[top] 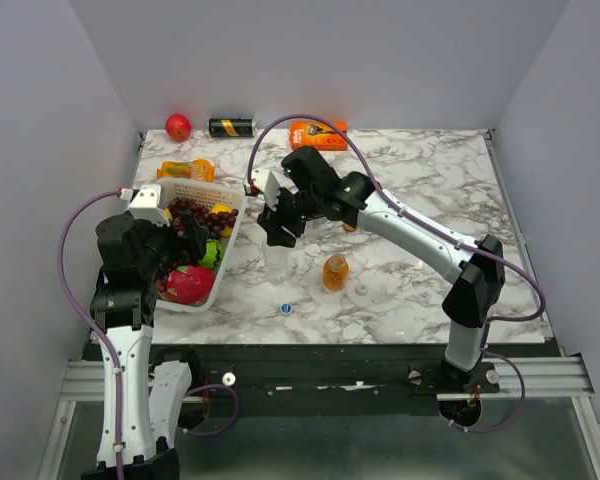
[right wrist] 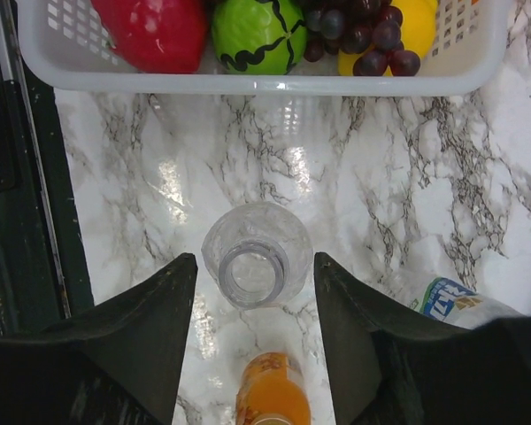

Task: Screw on the bottle caps

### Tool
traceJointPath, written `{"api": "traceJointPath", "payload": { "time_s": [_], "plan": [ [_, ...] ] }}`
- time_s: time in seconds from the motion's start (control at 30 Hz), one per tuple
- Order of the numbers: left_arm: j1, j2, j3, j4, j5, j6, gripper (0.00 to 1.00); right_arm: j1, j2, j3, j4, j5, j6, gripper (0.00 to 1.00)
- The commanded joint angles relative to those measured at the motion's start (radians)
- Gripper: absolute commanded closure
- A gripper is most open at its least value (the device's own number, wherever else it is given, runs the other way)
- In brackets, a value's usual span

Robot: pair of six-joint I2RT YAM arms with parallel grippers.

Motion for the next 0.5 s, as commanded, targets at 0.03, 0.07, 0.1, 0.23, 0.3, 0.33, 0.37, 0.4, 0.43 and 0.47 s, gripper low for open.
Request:
{"api": "traceJointPath", "payload": {
  "time_s": [0.03, 0.07, 0.1, 0.23, 0.3, 0.33, 0.37, 0.4, 0.43, 0.47],
  "plan": [
    [0.007, -0.005, -0.018, 0.019, 0.025, -0.009, 0.02, 0.008, 0.014, -0.025, 0.017, 0.045, -0.004, 0.43],
    [0.007, -0.005, -0.021, 0.02, 0.036, -0.008, 0.02, 0.009, 0.015, -0.027, 0.017, 0.045, -0.006, 0.51],
    [0.007, -0.005, -0.023, 0.025, 0.05, -0.003, 0.02, 0.008, 0.014, -0.034, 0.017, 0.04, -0.009, 0.56],
    [0.005, 0.003, -0.049, 0.048, 0.107, 0.011, 0.02, 0.008, 0.005, -0.053, 0.024, 0.038, -0.014, 0.73],
    [-0.002, 0.018, -0.061, 0.071, 0.151, 0.009, 0.02, 0.009, 0.005, -0.048, 0.024, 0.038, -0.015, 0.82],
    [-0.009, 0.026, -0.073, 0.08, 0.186, 0.009, 0.02, 0.011, 0.003, -0.028, 0.02, 0.037, -0.02, 0.87],
    [-0.012, 0.044, -0.079, 0.088, 0.226, 0.015, 0.02, 0.011, -0.006, -0.014, 0.006, 0.038, -0.026, 0.95],
    [-0.018, 0.052, -0.087, 0.103, 0.273, 0.043, 0.03, 0.009, -0.014, -0.001, 0.0, 0.049, -0.029, 0.98],
    [-0.033, 0.056, -0.102, 0.111, 0.365, 0.06, 0.03, 0.009, -0.024, 0.012, -0.008, 0.052, -0.038, 0.99],
    [-0.047, 0.061, -0.11, 0.123, 0.392, 0.069, 0.03, 0.009, -0.043, 0.042, -0.034, 0.052, -0.053, 0.99]
  ]
}}
